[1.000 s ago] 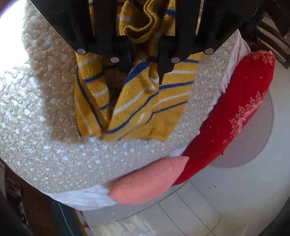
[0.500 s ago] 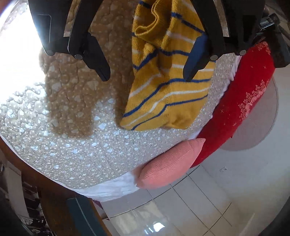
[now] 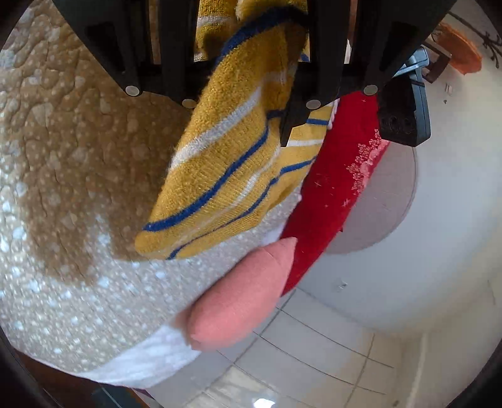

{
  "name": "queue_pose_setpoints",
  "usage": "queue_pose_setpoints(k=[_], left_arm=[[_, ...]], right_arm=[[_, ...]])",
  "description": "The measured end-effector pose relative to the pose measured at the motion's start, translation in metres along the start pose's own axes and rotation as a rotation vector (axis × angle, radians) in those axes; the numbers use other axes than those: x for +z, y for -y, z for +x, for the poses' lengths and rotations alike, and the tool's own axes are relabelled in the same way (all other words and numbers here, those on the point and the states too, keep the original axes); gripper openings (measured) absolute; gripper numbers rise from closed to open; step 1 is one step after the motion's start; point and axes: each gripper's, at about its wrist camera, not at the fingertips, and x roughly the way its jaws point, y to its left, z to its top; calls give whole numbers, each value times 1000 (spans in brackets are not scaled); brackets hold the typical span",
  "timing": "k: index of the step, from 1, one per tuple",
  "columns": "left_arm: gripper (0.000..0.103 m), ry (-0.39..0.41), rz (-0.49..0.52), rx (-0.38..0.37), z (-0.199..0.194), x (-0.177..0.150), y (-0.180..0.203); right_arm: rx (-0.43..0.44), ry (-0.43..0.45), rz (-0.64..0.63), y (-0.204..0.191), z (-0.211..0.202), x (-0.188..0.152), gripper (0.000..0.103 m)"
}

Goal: Fold small clothes

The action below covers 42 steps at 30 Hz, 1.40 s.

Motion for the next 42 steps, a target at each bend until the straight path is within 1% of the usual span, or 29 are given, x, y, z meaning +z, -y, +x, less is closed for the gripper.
queue_pose_setpoints(k=[1, 2, 3, 4, 5, 6, 7, 8, 11, 13, 14, 16, 18, 19, 20, 22, 23, 24, 25, 26, 27, 28, 31, 35, 39, 42], left_arm=[[68, 12, 16, 67, 1, -1, 1], [72, 18, 32, 147, 3, -5, 0], [73, 10, 44, 226, 9, -10, -2], [73, -16, 47, 281, 15, -18, -8], [73, -36, 45, 302, 20, -27, -11], [74, -43, 35, 293, 22, -39, -18], [78, -34, 28, 289, 22, -45, -20], [82, -17, 14, 287, 19, -52, -22], [83, 13, -27, 261, 2, -66, -24], [83, 56, -43, 251, -14, -76, -15], [83, 80, -50, 250, -23, -79, -13], [83, 135, -56, 254, -45, -90, -5], [85, 192, -55, 270, -69, -104, 5], [87, 219, -54, 288, -82, -114, 11], [87, 238, -52, 304, -93, -121, 13], [89, 275, -45, 331, -115, -136, 18], [91, 290, -44, 343, -123, -140, 20], [92, 305, -48, 354, -131, -147, 20], [92, 323, -55, 356, -141, -155, 20], [93, 337, -63, 355, -148, -161, 18], [93, 342, -72, 354, -150, -165, 15], [93, 344, -85, 354, -153, -170, 11], [93, 334, -88, 360, -158, -185, -4], [93, 367, -86, 420, -170, -194, -26], [93, 367, -94, 434, -179, -195, -44], [93, 376, -108, 440, -185, -197, -54]], right_arm=[[-64, -5, -16, 1, 6, -1, 51], [-153, -19, -34, 3, 13, -3, 57], [-273, -37, -53, 7, 20, -7, 62], [-338, -47, -55, 12, 20, -11, 62], [-337, -36, -45, 14, 14, -14, 62], [-317, -2, -33, 12, 2, -17, 62], [-322, 44, -37, 6, -12, -20, 62], [-330, 81, -63, -3, -26, -22, 62], [-291, 132, -152, -39, -54, -31, 62], [-224, 110, -206, -58, -55, -41, 62], [-186, 74, -232, -65, -51, -50, 61], [-154, -1, -240, -64, -37, -68, 61], [-219, -80, -184, -41, -18, -86, 63], [-253, -109, -153, -31, -11, -93, 62], [-261, -77, -152, -30, -16, -100, 61], [-273, -25, -174, -45, -34, -110, 61], [-265, -3, -183, -55, -45, -115, 62], [-256, 19, -191, -61, -53, -118, 66], [-253, 43, -206, -71, -64, -125, 74], [-270, 62, -223, -79, -73, -133, 79], [-299, 79, -238, -82, -82, -140, 85], [-328, 88, -255, -89, -88, -149, 86], [-391, 70, -273, -102, -92, -169, 86], [-454, 43, -239, -110, -85, -187, 86], [-478, 12, -235, -126, -63, -181, 86], [-473, 18, -247, -147, -50, -174, 86]])
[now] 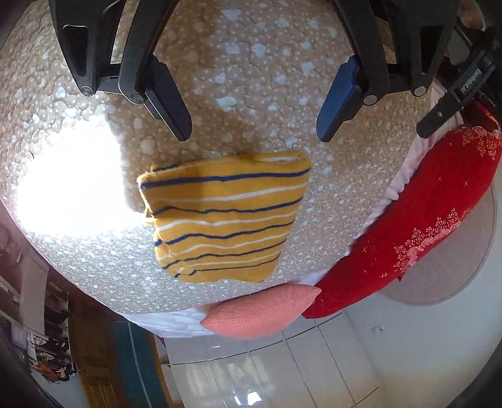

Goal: Fold small clothes

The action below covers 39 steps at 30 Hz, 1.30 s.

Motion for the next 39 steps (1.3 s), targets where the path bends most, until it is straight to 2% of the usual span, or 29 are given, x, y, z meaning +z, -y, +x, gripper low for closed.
queue_pose_setpoints(k=[7, 12, 21, 27, 33, 39], left_arm=[[93, -4, -7, -21, 2, -1, -7], [93, -10, 35, -36, 5, -6, 4], [93, -35, 65, -37, 12, -14, 21], [93, -63, 63, 2, 26, -19, 22], [93, -102, 141, 60, 43, -34, 48], [93, -125, 238, 82, 50, -51, 83]], right_arm=[[-18, 6, -79, -39, 9, 0, 86], [-34, 7, -65, -32, 8, -3, 86], [-62, 46, 46, 22, -14, -13, 86], [-99, 88, 153, 76, -34, -25, 88], [-137, 108, 212, 123, -36, -40, 88], [-164, 129, 201, 140, -33, -51, 88]])
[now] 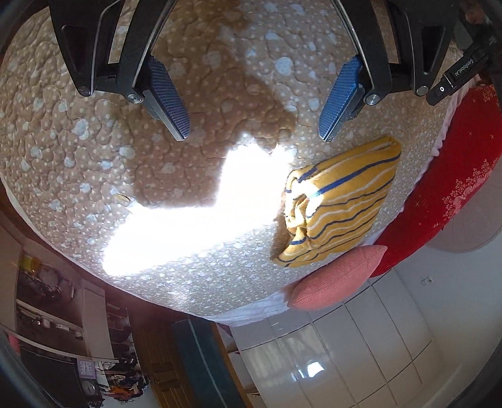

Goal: Fold small clothes

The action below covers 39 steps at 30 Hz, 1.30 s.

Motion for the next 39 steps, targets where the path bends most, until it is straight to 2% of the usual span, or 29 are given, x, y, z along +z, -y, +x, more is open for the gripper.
queue_pose_setpoints(k=[6, 12, 15, 22, 32, 39], left_arm=[[93, -53, 86, 13, 14, -11, 34], [93, -93, 125, 18, 25, -20, 50], [94, -98, 127, 22, 27, -21, 50], [103, -112, 110, 18, 33, -22, 44], [103, -117, 105, -23, 39, -25, 39], [103, -114, 86, -55, 40, -26, 35]], right_arm=[[-25, 19, -56, 1, 3, -12, 89], [-24, 19, -92, 4, 7, -21, 90], [-20, 17, -92, 5, 9, -24, 92], [-38, 8, -108, -1, 11, -27, 93], [-49, 44, -153, -20, 1, -25, 94], [-25, 15, -201, -36, 12, -32, 94]])
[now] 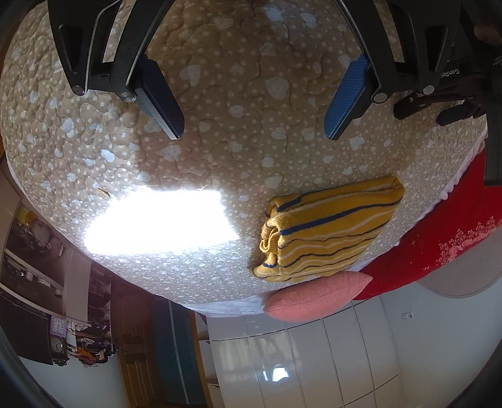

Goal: Fold small clothes

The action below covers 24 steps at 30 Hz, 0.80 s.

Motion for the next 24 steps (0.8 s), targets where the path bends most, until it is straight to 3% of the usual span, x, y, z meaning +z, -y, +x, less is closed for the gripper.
queue_pose_setpoints(k=[24], left_arm=[[103, -7, -14, -8, 2, 0, -1]], right_arm=[[25, -43, -70, -18, 12, -3, 94]])
